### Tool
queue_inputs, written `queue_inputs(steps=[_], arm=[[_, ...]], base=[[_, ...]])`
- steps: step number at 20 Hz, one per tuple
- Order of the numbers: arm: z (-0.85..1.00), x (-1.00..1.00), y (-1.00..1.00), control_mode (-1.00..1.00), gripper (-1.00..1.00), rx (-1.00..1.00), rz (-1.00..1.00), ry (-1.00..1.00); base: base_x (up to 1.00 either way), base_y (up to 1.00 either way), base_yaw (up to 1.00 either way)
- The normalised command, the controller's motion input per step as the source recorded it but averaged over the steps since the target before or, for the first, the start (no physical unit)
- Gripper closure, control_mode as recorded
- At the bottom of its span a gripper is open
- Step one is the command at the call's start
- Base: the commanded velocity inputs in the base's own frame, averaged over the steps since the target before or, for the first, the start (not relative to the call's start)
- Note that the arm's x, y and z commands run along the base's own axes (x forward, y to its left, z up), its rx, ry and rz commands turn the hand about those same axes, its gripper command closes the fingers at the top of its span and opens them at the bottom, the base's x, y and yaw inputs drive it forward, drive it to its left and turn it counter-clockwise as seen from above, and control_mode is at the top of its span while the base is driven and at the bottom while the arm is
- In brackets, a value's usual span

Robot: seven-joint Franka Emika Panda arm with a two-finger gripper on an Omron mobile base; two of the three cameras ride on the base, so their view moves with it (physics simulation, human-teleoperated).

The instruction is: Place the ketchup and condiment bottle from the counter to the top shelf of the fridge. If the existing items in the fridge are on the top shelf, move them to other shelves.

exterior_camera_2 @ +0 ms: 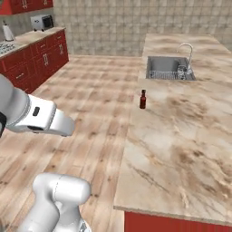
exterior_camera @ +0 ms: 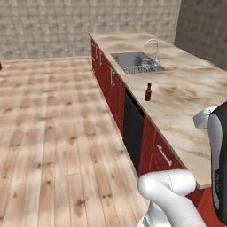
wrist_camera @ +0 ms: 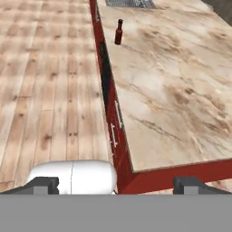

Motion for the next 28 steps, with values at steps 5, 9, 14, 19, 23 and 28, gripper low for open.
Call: queue_inputs(steps=[5, 9, 14, 19, 23, 28], arm=[[0.00, 0.00, 0.00, 1.00, -1.00, 0.00, 0.00, 0.00], [0.00, 0.00, 0.00, 1.00, -1.00, 0.00, 0.00, 0.00], [0.00, 0.00, 0.00, 1.00, -1.00, 0.00, 0.00, 0.00], [0.00, 0.00, 0.00, 1.00, -1.00, 0.00, 0.00, 0.00], [0.00, 0.00, 0.00, 1.00, -1.00, 0.00, 0.00, 0.00], [0.00, 0.00, 0.00, 1.00, -1.00, 0.00, 0.00, 0.00]], base=[[0.67, 0.98, -0.48], [0.23, 1.00, -0.16], [0.93, 0.71, -0.33], [0.95, 0.90, -0.55], [0.64, 0.83, -0.68], [0.62, 0.80, -0.69]])
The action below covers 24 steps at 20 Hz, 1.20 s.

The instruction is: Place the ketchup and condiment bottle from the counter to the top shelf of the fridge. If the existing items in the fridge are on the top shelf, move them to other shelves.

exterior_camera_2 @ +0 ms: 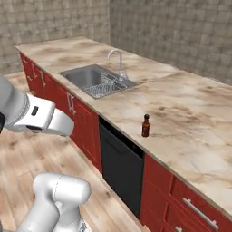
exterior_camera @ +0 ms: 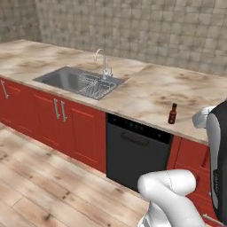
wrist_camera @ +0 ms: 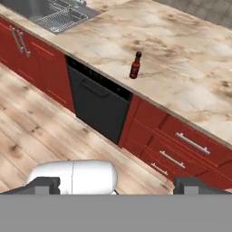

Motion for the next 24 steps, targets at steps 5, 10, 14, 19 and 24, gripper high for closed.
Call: queue_inputs(steps=[5, 10, 14, 19, 24], arm=[[0.00, 0.00, 0.00, 1.00, -1.00, 0.00, 0.00, 0.00], [0.00, 0.00, 0.00, 1.00, -1.00, 0.00, 0.00, 0.00], [0.00, 0.00, 0.00, 1.00, -1.00, 0.00, 0.00, 0.00], [0.00, 0.00, 0.00, 1.00, -1.00, 0.00, 0.00, 0.00], [0.00, 0.00, 0.00, 1.00, -1.00, 0.00, 0.00, 0.00]], base=[[0.39, 0.48, -0.75], [0.54, 0.40, -0.69], [0.66, 0.39, -0.50], [0.53, 0.51, -0.31], [0.17, 0.04, -0.05]])
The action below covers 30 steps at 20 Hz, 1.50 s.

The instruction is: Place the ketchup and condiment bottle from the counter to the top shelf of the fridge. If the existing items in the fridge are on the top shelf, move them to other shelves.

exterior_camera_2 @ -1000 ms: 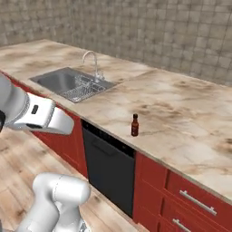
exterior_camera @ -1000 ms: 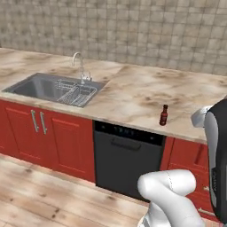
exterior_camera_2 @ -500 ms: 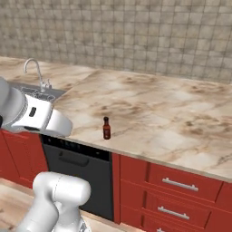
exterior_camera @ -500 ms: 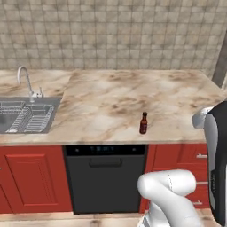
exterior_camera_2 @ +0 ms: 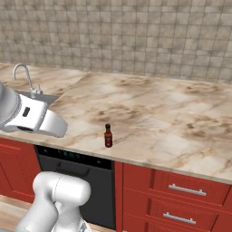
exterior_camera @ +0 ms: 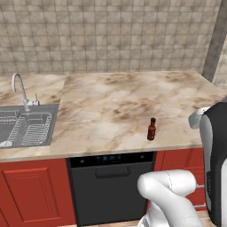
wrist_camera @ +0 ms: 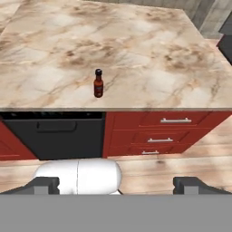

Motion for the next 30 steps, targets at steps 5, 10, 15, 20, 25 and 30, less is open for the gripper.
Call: queue_inputs(steps=[5, 10, 15, 20, 25, 30], arm=[[0.00, 0.00, 0.00, 1.00, -1.00, 0.00, 0.00, 0.00], [-0.20, 0.06, 0.00, -1.00, -1.00, 0.00, 0.00, 0.00], [-0.55, 0.36, 0.00, -1.00, -1.00, 0.00, 0.00, 0.02], [-0.45, 0.48, 0.00, -1.00, -1.00, 0.00, 0.00, 0.02], [-0.19, 0.44, 0.00, -1.00, -1.00, 0.02, 0.00, 0.00], [-0.12, 0.61, 0.00, -1.00, -1.00, 0.03, 0.00, 0.00]], base=[[0.00, 0.00, 0.00], [0.04, 0.00, 0.00], [0.00, 0.00, 0.00], [0.00, 0.00, 0.00], [0.00, 0.00, 0.00], [0.00, 0.00, 0.00]])
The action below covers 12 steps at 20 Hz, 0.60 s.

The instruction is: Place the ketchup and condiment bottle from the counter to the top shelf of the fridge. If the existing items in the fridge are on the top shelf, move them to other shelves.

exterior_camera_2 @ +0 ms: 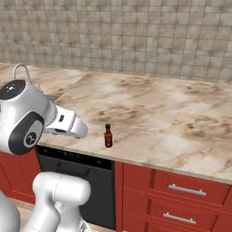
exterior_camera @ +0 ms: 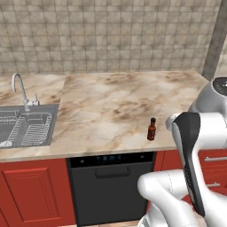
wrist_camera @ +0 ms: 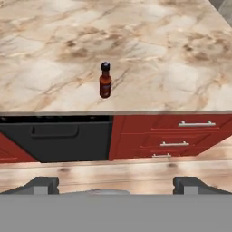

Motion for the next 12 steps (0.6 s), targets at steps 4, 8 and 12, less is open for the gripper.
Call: queue_inputs(steps=[4, 8, 12], arm=[[-0.25, 0.57, 0.00, -1.00, -1.00, 0.11, 0.00, 0.00], [-0.42, 0.24, -0.19, -1.00, -1.00, 0.12, 0.00, 0.00], [-0.45, 0.09, -0.25, -1.00, -1.00, 0.08, 0.00, 0.00]], base=[[0.00, 0.00, 0.00], [0.00, 0.00, 0.00], [0.00, 0.00, 0.00]])
